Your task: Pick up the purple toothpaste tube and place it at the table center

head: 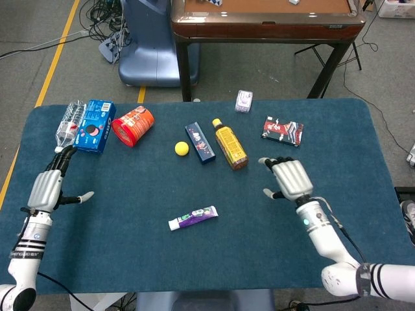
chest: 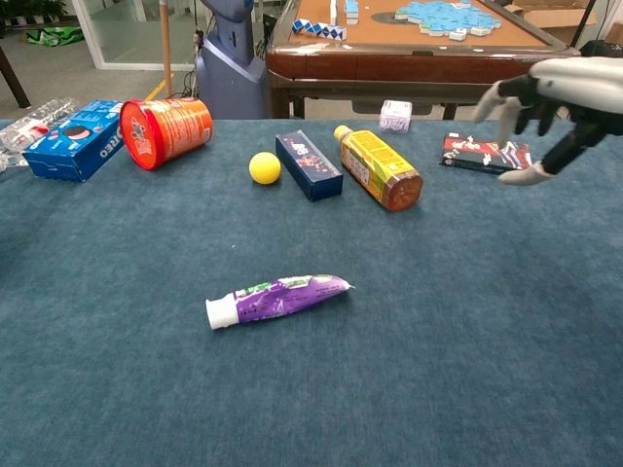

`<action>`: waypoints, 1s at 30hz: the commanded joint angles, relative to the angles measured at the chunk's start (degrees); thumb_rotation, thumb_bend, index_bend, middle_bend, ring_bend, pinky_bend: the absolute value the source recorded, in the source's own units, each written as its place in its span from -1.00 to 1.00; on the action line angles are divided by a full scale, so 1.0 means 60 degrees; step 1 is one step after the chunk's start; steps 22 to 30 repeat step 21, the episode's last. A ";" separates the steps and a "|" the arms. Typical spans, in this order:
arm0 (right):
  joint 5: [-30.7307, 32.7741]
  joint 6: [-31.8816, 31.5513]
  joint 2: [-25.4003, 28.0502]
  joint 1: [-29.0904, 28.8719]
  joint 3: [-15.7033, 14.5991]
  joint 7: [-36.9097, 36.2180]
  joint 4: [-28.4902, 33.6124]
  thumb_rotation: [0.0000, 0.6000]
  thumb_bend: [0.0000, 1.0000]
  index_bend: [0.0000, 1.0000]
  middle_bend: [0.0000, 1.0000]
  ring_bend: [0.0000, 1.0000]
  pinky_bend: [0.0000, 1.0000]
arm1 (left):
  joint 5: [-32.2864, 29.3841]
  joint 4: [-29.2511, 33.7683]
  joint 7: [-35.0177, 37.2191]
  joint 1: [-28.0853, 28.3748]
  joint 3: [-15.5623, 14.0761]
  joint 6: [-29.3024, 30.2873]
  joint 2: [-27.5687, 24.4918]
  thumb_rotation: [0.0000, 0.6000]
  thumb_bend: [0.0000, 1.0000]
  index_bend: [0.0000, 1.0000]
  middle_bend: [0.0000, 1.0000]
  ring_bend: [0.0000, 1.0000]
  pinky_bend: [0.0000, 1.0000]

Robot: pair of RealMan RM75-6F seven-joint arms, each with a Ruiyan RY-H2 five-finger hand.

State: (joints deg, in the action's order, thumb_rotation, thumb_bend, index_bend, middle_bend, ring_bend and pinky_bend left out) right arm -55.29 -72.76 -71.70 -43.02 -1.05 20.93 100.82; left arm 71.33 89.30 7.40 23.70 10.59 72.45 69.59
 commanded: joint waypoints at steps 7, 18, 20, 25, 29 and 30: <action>-0.1052 -0.1979 0.0650 0.2151 -0.0445 -0.0649 0.0049 1.00 -0.47 -0.40 -0.17 -0.37 -0.35 | 0.0446 0.0246 -0.1497 -0.0892 -0.0620 0.1061 -0.0309 1.00 -0.79 -1.00 -1.00 -0.97 -0.73; -0.1760 -0.3308 0.0920 0.3881 -0.0586 -0.0469 0.0564 1.00 -0.47 -0.38 -0.14 -0.37 -0.35 | 0.1045 0.1178 -0.2773 -0.1781 -0.1104 0.2248 -0.0327 1.00 -0.79 -1.00 -1.00 -0.97 -0.73; -0.1758 -0.3314 0.0970 0.4099 -0.0575 -0.0465 0.0592 1.00 -0.47 -0.36 -0.13 -0.37 -0.35 | 0.1137 0.1221 -0.2969 -0.1892 -0.1154 0.2392 -0.0259 1.00 -0.79 -1.00 -1.00 -0.97 -0.73; -0.1755 -0.3301 0.1000 0.4176 -0.0557 -0.0476 0.0608 1.00 -0.47 -0.34 -0.13 -0.37 -0.35 | 0.1185 0.1225 -0.3017 -0.1937 -0.1166 0.2460 -0.0228 1.00 -0.79 -1.00 -1.00 -0.97 -0.73; -0.1755 -0.3301 0.1000 0.4176 -0.0557 -0.0476 0.0608 1.00 -0.47 -0.34 -0.13 -0.37 -0.35 | 0.1185 0.1225 -0.3017 -0.1937 -0.1166 0.2460 -0.0228 1.00 -0.79 -1.00 -1.00 -0.97 -0.73; -0.1755 -0.3301 0.1000 0.4176 -0.0557 -0.0476 0.0608 1.00 -0.47 -0.34 -0.13 -0.37 -0.35 | 0.1185 0.1225 -0.3017 -0.1937 -0.1166 0.2460 -0.0228 1.00 -0.79 -1.00 -1.00 -0.97 -0.73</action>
